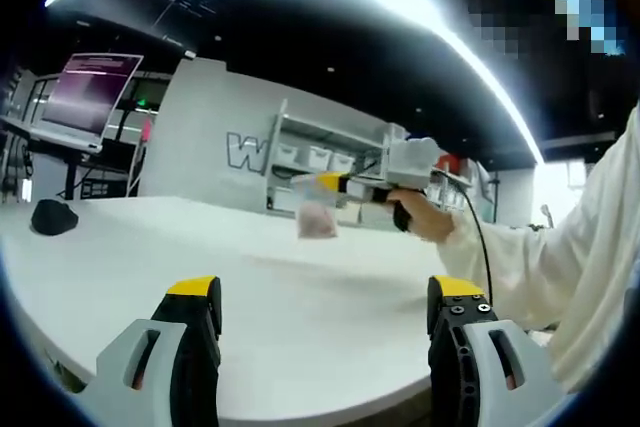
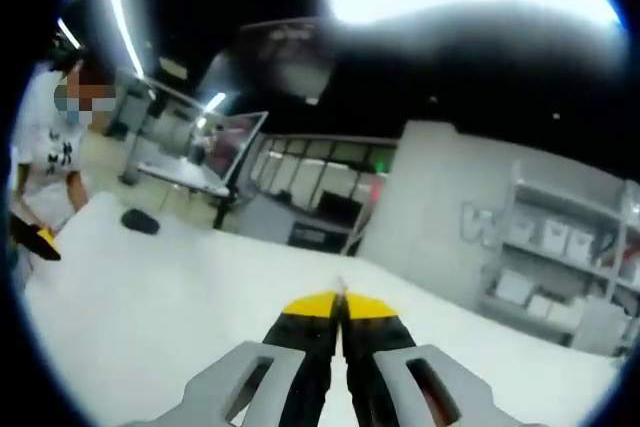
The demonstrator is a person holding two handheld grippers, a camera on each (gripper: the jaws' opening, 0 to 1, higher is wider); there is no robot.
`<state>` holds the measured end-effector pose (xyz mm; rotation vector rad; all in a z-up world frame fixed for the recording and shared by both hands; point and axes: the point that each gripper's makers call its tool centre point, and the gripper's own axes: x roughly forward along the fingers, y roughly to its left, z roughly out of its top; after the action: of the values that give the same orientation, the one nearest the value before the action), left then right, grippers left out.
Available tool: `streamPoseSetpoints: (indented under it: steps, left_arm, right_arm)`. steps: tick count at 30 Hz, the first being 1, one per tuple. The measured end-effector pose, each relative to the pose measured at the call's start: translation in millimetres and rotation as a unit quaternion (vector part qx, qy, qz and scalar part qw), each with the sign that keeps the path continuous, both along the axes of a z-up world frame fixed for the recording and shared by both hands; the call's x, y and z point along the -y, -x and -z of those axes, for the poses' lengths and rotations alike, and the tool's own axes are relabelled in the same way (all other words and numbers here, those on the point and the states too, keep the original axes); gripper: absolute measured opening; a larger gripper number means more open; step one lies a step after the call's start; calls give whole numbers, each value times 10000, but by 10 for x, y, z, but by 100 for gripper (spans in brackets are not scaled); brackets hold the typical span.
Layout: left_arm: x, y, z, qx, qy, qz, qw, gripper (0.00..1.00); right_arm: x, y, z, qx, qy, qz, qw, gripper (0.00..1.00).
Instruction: Open the resealable bag by pulling the two sides of the seal apart until the entire bag opening is separated and visibly accessible.
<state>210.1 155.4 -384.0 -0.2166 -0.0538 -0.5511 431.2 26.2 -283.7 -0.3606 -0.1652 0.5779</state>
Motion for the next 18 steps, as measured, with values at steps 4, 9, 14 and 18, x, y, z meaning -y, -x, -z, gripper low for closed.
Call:
streamPoseSetpoints:
  steps: [4,9,14,18]
  left_arm:
    - [-3,0,-5,9,10,-5,10000,83]
    - [3,-10,8,-8,7,3,10000,83]
    - [7,-13,9,-10,6,12,10000,83]
    - [-4,-16,19,-19,9,-7,10000,83]
  right_arm:
    - [-2,54,1,2,24,-57,10000,0]
    - [0,127,19,-5,13,-101,9999,0]
    - [7,169,46,-18,37,-115,9999,0]
    - [16,211,45,23,105,-132,9999,0]
